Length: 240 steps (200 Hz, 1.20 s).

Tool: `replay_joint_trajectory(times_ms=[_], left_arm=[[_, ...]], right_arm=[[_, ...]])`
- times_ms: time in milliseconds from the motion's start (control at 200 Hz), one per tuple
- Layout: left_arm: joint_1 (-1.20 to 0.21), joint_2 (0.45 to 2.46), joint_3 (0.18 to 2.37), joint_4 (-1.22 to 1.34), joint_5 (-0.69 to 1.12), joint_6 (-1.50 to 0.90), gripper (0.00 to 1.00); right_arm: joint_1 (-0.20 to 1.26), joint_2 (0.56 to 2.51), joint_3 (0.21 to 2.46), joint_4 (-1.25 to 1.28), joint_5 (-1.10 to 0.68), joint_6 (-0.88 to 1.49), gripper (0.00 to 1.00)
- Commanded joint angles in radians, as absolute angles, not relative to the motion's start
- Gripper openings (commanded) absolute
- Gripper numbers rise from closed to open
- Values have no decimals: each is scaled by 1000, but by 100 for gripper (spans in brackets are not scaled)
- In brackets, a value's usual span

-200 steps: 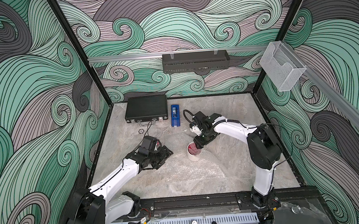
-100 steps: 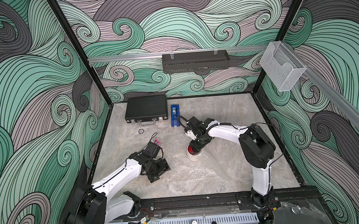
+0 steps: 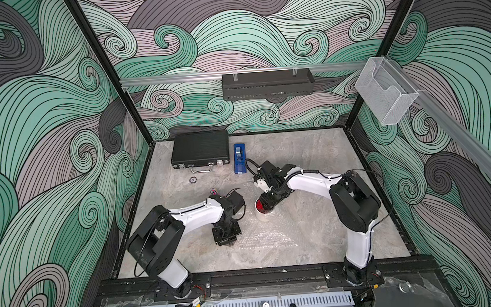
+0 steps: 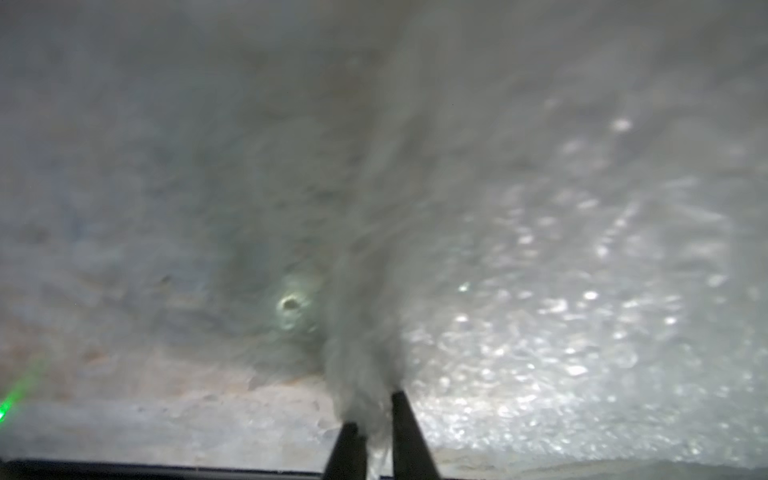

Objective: Wrap mugs in bubble wrap
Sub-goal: Wrap the mug in bubble wrap.

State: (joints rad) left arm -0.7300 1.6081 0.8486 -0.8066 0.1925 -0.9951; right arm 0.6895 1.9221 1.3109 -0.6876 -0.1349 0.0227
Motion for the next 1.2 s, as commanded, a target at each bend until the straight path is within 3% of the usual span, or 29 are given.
replay_joint_trajectory(times_ms=[0,160,275,635,851,1046,1196], left_arm=[[-738,1620,873,-784,60,-953,0],[-737,1442,939,-704,68,-854,0],[-736,1401,968,-554,175,-774,0],[-746,1665,1241,-523,328,-753,0],[-743,1841,1354,-549,355,-830,0],[-733,1859,1350,-537,348,-908,1],[-732,1870,1358,-512,380,-937,2]], right_arm=[[680,1872,1290,-682,-164,33,60],[642,1793,1275,-680,-233,59,63],[598,1729,1255,-677,-295,85,64],[483,1588,1156,-642,-426,163,69],[450,1485,960,-402,-622,265,79],[458,1529,910,-364,-617,258,83],[523,1635,957,-364,-484,291,77]])
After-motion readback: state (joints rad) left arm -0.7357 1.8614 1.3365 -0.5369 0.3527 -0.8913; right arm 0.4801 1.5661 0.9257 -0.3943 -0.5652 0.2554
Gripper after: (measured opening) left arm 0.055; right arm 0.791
